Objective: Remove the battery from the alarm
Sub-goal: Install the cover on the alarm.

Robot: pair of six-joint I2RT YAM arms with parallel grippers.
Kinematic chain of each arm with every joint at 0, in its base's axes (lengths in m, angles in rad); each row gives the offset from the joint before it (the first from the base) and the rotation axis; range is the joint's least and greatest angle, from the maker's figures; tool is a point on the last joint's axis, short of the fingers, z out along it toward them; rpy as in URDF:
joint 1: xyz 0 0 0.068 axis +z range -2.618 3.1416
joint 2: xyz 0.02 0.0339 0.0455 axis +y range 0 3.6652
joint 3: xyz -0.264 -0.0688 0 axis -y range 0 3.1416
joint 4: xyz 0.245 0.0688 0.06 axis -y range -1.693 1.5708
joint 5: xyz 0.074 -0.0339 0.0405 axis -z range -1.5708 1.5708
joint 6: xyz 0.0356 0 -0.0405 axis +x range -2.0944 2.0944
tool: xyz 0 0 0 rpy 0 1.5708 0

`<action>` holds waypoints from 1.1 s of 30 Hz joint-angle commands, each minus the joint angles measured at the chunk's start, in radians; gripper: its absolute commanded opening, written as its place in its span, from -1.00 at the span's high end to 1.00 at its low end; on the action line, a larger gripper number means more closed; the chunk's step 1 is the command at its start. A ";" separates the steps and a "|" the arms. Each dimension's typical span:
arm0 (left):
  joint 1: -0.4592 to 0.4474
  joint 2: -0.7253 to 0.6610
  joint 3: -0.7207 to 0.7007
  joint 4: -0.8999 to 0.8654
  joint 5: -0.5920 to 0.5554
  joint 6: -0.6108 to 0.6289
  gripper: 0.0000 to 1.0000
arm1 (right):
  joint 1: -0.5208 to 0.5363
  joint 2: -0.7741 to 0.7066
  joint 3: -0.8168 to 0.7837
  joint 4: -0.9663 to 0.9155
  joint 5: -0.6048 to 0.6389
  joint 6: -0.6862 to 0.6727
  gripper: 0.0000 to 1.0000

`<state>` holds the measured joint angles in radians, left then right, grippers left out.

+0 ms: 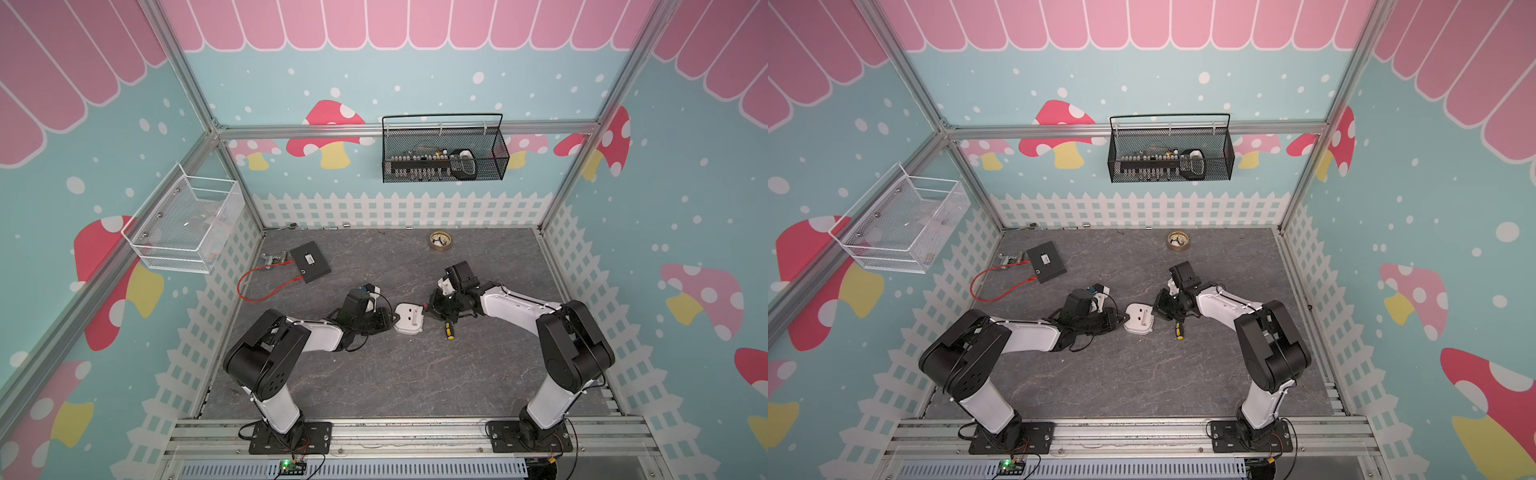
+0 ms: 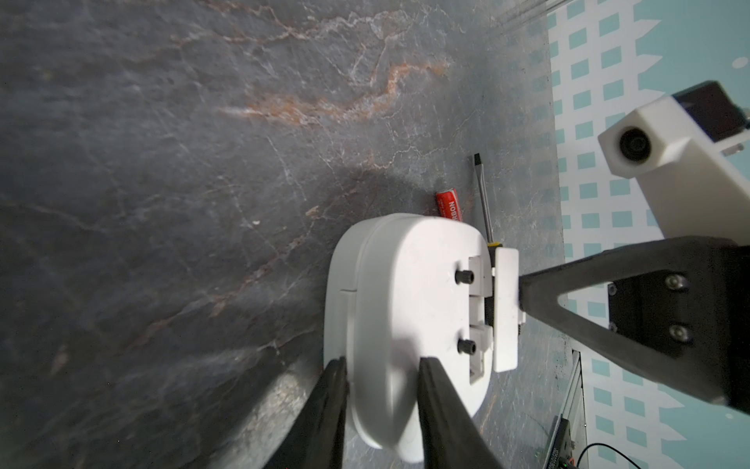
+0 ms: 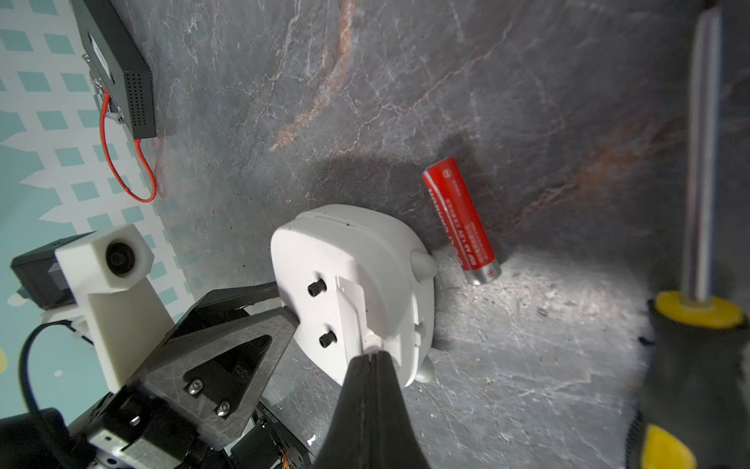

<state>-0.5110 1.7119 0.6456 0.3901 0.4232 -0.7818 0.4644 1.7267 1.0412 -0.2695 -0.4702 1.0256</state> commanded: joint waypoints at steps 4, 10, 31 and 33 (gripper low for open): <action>0.004 0.028 -0.023 -0.062 -0.010 0.013 0.35 | 0.020 -0.013 0.019 -0.022 0.028 -0.002 1.00; 0.003 0.028 -0.023 -0.060 -0.009 0.013 0.35 | 0.029 -0.007 0.023 -0.017 0.038 0.006 1.00; 0.004 0.030 -0.027 -0.056 -0.009 0.016 0.35 | 0.048 0.018 0.037 -0.027 0.055 0.007 1.00; 0.004 0.028 -0.027 -0.055 -0.008 0.015 0.35 | 0.048 0.017 0.037 -0.030 0.056 0.008 1.00</action>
<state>-0.5110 1.7119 0.6456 0.3908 0.4236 -0.7818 0.5060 1.7348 1.0676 -0.2737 -0.4328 1.0298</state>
